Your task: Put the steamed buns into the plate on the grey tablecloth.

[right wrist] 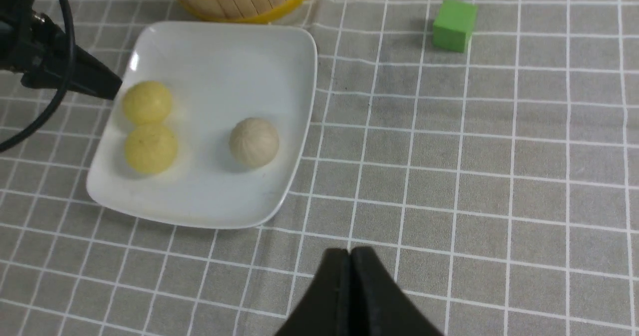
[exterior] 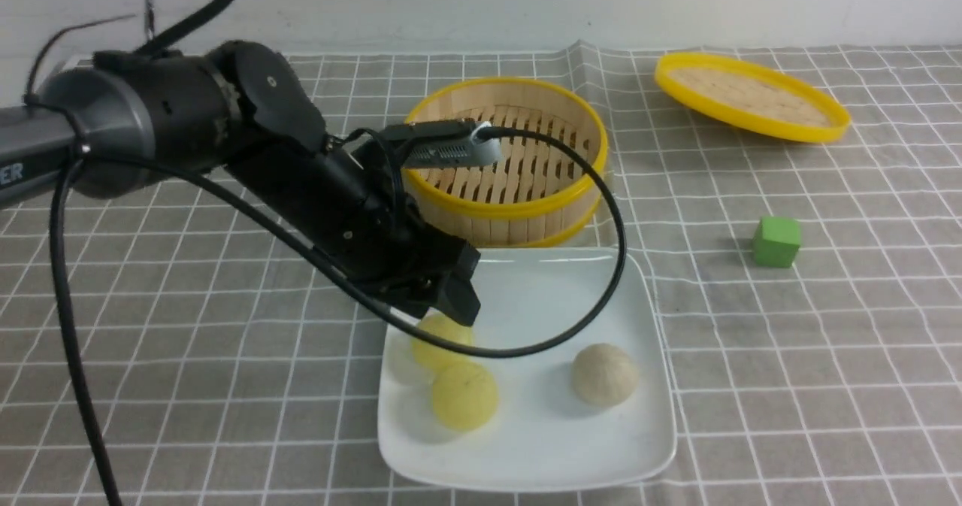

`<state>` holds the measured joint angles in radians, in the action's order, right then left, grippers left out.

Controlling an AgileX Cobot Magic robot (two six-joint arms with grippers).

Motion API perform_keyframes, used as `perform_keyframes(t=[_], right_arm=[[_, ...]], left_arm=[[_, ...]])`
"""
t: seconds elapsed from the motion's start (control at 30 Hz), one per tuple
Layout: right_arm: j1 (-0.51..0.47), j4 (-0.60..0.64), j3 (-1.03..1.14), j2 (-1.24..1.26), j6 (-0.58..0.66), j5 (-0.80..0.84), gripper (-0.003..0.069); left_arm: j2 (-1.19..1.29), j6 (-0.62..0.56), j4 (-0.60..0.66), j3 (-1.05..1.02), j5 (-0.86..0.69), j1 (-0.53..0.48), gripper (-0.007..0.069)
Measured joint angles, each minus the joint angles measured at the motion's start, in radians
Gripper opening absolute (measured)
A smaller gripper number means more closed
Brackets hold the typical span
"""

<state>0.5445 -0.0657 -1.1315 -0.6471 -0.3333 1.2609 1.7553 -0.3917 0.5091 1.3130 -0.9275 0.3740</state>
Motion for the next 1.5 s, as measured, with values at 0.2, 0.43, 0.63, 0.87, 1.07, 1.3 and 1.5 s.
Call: perform_keyframes(t=[0.2, 0.43, 0.63, 0.87, 1.07, 1.3, 1.5], right_arm=[[0.0, -0.019, 0.151, 0.216, 0.0, -0.065, 0.0], [0.0, -0.026, 0.489, 0.337, 0.048, -0.452, 0.0], [0.0, -0.026, 0.686, 0.337, 0.056, -0.749, 0.0001], [0.0, -0.027, 0.724, 0.337, 0.056, -0.862, 0.0003], [0.0, -0.027, 0.725, 0.337, 0.056, -0.864, 0.0008], [0.0, -0.027, 0.725, 0.337, 0.056, -0.864, 0.0016], [-0.001, -0.032, 0.771, 0.359, 0.056, -0.883, 0.0022]], left_arm=[[-0.161, 0.137, -0.227, 0.099, -0.163, 0.0, 0.03], [-0.27, 0.148, -0.303, 0.117, -0.266, 0.0, 0.0017], [-0.302, 0.152, -0.308, 0.117, -0.271, 0.0, 0.0002], [-0.302, 0.152, -0.311, 0.118, -0.274, 0.0, 0.0002], [-0.302, 0.152, -0.314, 0.118, -0.27, 0.0, 0.0002], [-0.302, 0.152, -0.314, 0.118, -0.27, 0.0, 0.0009], [-0.302, 0.152, -0.323, 0.118, -0.275, 0.0, 0.0013]])
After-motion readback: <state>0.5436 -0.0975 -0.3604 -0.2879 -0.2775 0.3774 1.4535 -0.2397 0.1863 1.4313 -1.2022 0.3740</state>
